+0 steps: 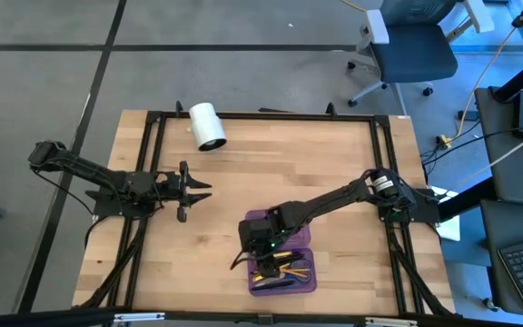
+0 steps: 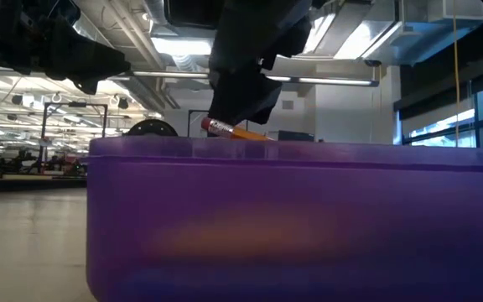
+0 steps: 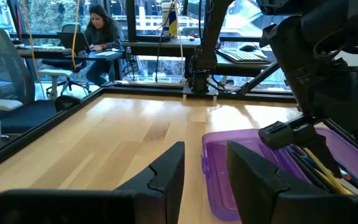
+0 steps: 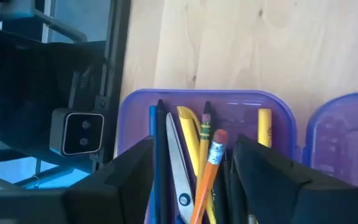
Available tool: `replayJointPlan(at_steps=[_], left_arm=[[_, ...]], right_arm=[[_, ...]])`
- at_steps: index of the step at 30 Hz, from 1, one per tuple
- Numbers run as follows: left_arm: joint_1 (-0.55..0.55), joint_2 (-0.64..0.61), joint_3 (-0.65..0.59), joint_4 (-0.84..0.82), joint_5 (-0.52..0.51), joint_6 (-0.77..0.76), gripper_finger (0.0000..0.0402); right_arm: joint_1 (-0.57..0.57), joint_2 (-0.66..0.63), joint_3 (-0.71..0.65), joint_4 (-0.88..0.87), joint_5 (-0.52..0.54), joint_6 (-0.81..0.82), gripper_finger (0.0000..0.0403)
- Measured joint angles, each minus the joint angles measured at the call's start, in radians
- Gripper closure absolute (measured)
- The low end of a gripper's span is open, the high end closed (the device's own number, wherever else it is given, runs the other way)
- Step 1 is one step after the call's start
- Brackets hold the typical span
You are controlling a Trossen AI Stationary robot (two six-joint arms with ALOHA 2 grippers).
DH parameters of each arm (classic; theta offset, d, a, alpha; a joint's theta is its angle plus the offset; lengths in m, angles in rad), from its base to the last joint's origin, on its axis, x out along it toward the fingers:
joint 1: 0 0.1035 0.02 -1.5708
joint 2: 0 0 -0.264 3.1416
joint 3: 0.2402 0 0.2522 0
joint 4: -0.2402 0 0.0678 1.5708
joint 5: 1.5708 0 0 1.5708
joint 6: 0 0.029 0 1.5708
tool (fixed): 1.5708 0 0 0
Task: Pick & place school supplies into a supply box
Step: Put the orange pencil into the purple supply box
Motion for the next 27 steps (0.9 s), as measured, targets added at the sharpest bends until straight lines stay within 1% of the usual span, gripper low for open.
replayJointPlan(at_steps=[3, 5, 6, 7, 9, 11, 12, 13, 14, 16, 19, 22, 24, 27], left_arm=[[0.000, 0.000, -0.001, 0.033, 0.000, 0.012, 0.0290], [0.000, 0.000, 0.003, 0.106, 0.009, 0.039, 0.0290], [-0.002, 0.000, 0.005, 0.153, 0.039, 0.047, 0.0290], [-0.006, 0.000, 0.006, 0.194, 0.088, 0.052, 0.0290], [-0.019, 0.001, 0.007, 0.243, 0.226, 0.074, 0.0290], [-0.041, 0.004, 0.007, 0.284, 0.344, 0.105, 0.0290], [-0.055, 0.009, 0.006, 0.304, 0.379, 0.118, 0.0290], [-0.071, 0.015, 0.007, 0.324, 0.392, 0.123, 0.0290], [-0.087, 0.022, 0.007, 0.333, 0.391, 0.124, 0.0290], [-0.114, 0.043, 0.007, 0.358, 0.358, 0.131, 0.0290], [-0.141, 0.079, 0.011, 0.393, 0.299, 0.151, 0.0290], [-0.153, 0.118, 0.035, 0.395, 0.270, 0.151, 0.0290], [-0.154, 0.147, 0.047, 0.395, 0.270, 0.151, 0.0290], [-0.154, 0.186, 0.059, 0.395, 0.268, 0.151, 0.0290]], right_arm=[[-0.005, -0.015, 0.006, -0.028, 0.012, 0.015, 0.0179], [-0.005, -0.047, 0.014, -0.029, 0.056, -0.005, 0.0178], [-0.003, -0.071, 0.015, -0.036, 0.083, -0.013, 0.0178], [0.003, -0.099, 0.016, -0.047, 0.116, -0.028, 0.0178], [0.033, -0.146, 0.016, -0.087, 0.208, -0.050, 0.0178], [0.080, -0.186, -0.001, -0.101, 0.331, -0.071, 0.0178], [0.105, -0.199, -0.012, -0.095, 0.382, -0.084, 0.0178], [0.131, -0.208, -0.029, -0.084, 0.424, -0.100, 0.0178], [0.154, -0.214, -0.048, -0.071, 0.444, -0.113, 0.0178], [0.193, -0.216, -0.097, -0.023, 0.451, -0.133, 0.0178], [0.225, -0.216, -0.212, 0.142, 0.447, -0.130, 0.0178], [0.226, -0.215, -0.330, 0.334, 0.409, -0.123, 0.0178], [0.221, -0.215, -0.395, 0.451, 0.396, -0.125, 0.0178], [0.217, -0.215, -0.465, 0.563, 0.404, -0.130, 0.0178]])
